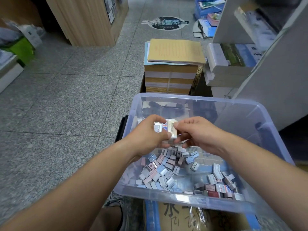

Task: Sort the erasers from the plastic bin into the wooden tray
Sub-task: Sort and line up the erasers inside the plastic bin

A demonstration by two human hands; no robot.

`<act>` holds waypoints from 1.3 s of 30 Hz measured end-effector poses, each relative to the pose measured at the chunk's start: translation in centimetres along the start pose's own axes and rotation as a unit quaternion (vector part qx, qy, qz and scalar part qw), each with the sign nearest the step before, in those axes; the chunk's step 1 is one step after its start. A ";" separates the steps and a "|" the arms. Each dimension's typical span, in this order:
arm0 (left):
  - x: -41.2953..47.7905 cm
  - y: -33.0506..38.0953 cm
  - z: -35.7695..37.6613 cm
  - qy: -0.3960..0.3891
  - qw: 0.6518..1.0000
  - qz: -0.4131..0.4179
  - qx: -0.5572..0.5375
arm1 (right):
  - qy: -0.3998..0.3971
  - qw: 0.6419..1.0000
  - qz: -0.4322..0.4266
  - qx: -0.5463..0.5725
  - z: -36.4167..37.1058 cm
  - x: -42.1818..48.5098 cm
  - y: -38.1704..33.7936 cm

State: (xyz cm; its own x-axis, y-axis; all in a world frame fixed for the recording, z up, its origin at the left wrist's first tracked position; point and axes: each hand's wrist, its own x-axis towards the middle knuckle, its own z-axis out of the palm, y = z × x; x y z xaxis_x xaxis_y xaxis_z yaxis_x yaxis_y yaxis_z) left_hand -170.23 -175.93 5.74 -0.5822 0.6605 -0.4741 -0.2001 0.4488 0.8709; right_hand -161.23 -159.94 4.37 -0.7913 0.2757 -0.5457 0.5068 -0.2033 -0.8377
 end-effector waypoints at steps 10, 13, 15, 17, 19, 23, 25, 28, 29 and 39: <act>0.7 0.1 -0.5 0.011 0.998 -0.063 0.028 | 0.208 0.976 0.031 -0.063 -3.1 4.6 3.0; 0.7 0.1 -0.7 0.001 0.999 -0.052 0.002 | 0.217 0.974 0.034 -0.057 -2.6 5.8 3.2; 0.7 0.1 -0.6 0.001 0.999 -0.051 -0.003 | 0.230 0.971 0.037 -0.059 -2.3 6.5 3.5; 0.7 0.1 -0.7 0.010 0.999 -0.052 0.004 | 0.243 0.967 0.039 -0.063 -2.1 6.9 3.6; 0.8 0.0 -0.7 0.020 0.999 -0.050 0.008 | 0.248 0.965 0.041 -0.069 -1.8 7.0 3.5; 1.0 0.0 -0.8 0.046 0.998 -0.037 0.021 | 0.247 0.965 0.040 -0.084 -2.0 6.9 3.5; 0.9 0.1 -0.8 0.051 0.998 -0.034 0.025 | 0.248 0.964 0.042 -0.082 -2.1 7.0 3.4; 0.9 0.1 -0.7 0.055 0.997 -0.032 0.034 | 0.249 0.965 0.049 -0.069 -2.0 7.1 3.3; 0.9 0.1 -0.6 0.054 0.997 -0.032 0.034 | 0.248 0.965 0.046 -0.072 -1.9 7.0 3.4; 0.8 0.3 -0.2 0.059 0.998 -0.026 -0.014 | 0.272 0.938 -0.034 -0.212 -0.9 5.7 2.8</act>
State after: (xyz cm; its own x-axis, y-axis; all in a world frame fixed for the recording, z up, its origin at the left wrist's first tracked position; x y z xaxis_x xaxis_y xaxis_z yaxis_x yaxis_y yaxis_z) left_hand -170.85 -175.39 5.66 -0.6597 0.5603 -0.5009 -0.2526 0.4624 0.8499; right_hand -164.00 -158.10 -1.10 -0.5939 0.7359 -0.3251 0.6439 0.1924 -0.7406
